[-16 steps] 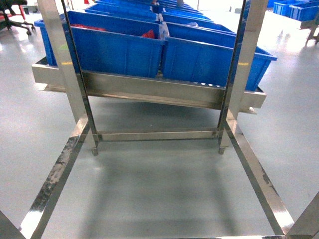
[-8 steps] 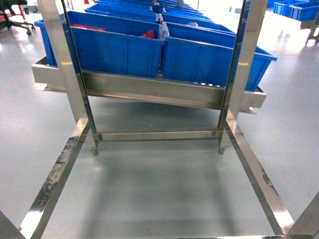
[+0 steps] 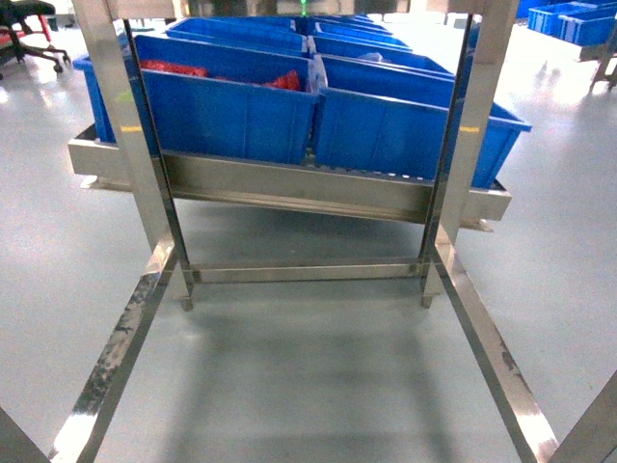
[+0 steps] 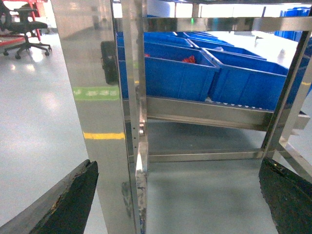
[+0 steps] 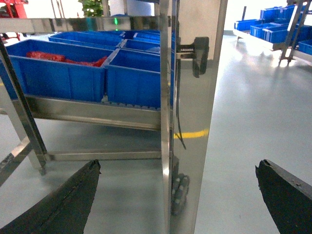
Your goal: Pick capacitor and pack into box
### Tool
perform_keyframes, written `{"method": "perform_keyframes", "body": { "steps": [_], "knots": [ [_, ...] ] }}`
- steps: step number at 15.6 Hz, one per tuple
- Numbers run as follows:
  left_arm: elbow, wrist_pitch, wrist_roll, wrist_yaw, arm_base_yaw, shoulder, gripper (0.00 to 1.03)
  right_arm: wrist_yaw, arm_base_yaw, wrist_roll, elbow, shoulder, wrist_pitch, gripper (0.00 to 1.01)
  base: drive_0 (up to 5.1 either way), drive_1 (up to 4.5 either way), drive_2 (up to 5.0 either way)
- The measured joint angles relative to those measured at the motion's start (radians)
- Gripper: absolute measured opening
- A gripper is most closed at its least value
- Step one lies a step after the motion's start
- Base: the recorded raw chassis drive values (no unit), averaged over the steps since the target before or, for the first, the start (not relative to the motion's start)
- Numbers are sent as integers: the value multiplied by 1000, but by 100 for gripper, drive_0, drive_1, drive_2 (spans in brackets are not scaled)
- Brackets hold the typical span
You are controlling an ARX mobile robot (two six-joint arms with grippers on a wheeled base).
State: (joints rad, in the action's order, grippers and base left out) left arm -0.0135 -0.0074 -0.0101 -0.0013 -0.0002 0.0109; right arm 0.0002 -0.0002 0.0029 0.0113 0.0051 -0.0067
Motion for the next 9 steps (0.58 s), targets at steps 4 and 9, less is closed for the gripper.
{"method": "perform_keyframes", "body": {
  "steps": [4, 9],
  "knots": [
    [0, 2, 2, 1, 0, 0, 98, -2, 0, -1, 0, 0, 1, 98, 0, 0, 0],
    [0, 2, 6, 2, 0, 0, 98, 0, 0, 0, 0, 0, 2, 98, 0, 0, 0]
  ]
}}
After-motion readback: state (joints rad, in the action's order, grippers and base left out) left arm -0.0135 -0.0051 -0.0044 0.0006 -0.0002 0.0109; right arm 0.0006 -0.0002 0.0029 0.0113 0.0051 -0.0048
